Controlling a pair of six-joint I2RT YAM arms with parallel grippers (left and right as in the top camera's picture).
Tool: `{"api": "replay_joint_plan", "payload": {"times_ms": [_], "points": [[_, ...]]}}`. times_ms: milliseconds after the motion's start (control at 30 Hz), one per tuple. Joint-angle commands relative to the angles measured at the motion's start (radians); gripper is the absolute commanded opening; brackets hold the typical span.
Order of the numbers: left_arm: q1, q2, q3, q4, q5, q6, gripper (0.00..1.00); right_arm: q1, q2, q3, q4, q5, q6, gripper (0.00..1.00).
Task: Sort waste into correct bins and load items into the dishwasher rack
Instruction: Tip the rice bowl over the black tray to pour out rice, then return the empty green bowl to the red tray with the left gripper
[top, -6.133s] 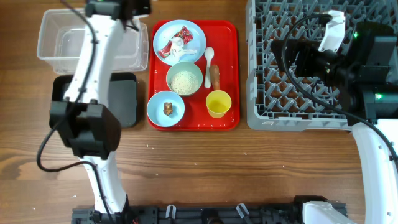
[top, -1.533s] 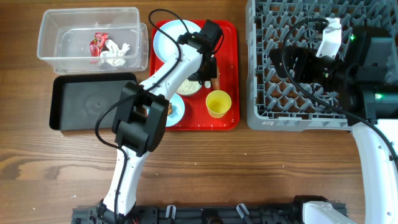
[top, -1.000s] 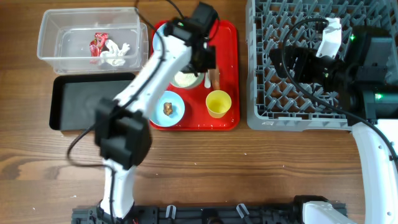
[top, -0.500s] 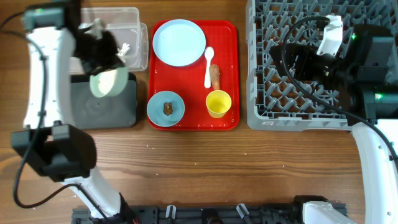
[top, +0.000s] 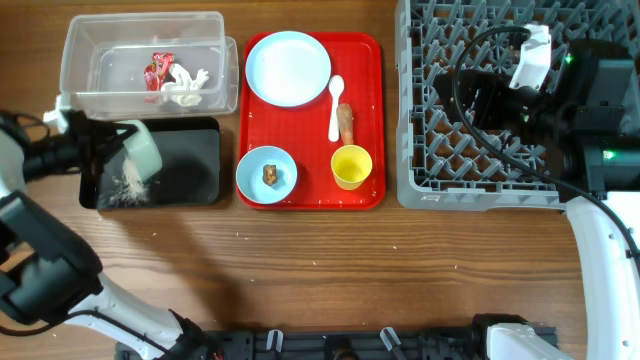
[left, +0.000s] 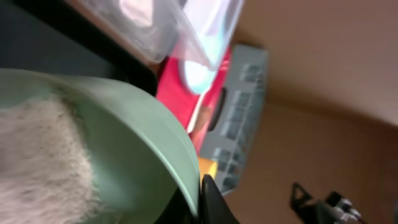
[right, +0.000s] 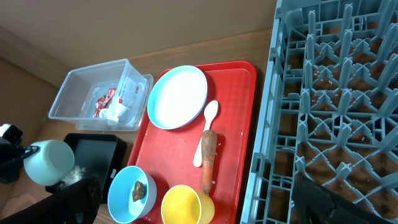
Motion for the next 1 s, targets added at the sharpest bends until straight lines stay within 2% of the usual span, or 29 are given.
{"api": "replay_joint_plan", "payload": {"times_ms": [0,167,200,300,733,800,967], "points": [[0.04,0.016,-0.05,0.064,0.233,0.034,0.04,0.007,0.008,0.005,-0.01,0.005,-0.014,1.0],[0.044,0.067,-0.05,0.098,0.402,0.03,0.04,0.007,0.008,0.005,-0.028,0.009,-0.017,1.0],[0.044,0.073,-0.05,0.097,0.441,-0.029,0.04,0.007,0.008,0.005,-0.029,0.009,-0.017,1.0],[0.046,0.073,-0.05,0.093,0.441,-0.139,0.04,0.007,0.008,0.005,-0.03,0.009,-0.016,1.0],[0.043,0.073,-0.05,0.076,0.441,-0.179,0.04,0.007,0.008,0.005,-0.058,0.009,-0.014,1.0],[0.031,0.073,-0.05,0.076,0.402,-0.173,0.04,0.007,0.009,0.005,-0.058,0.009,-0.015,1.0],[-0.045,0.024,-0.05,0.076,0.188,-0.173,0.04,0.007,0.009,0.005,-0.068,0.009,-0.015,1.0]]}}
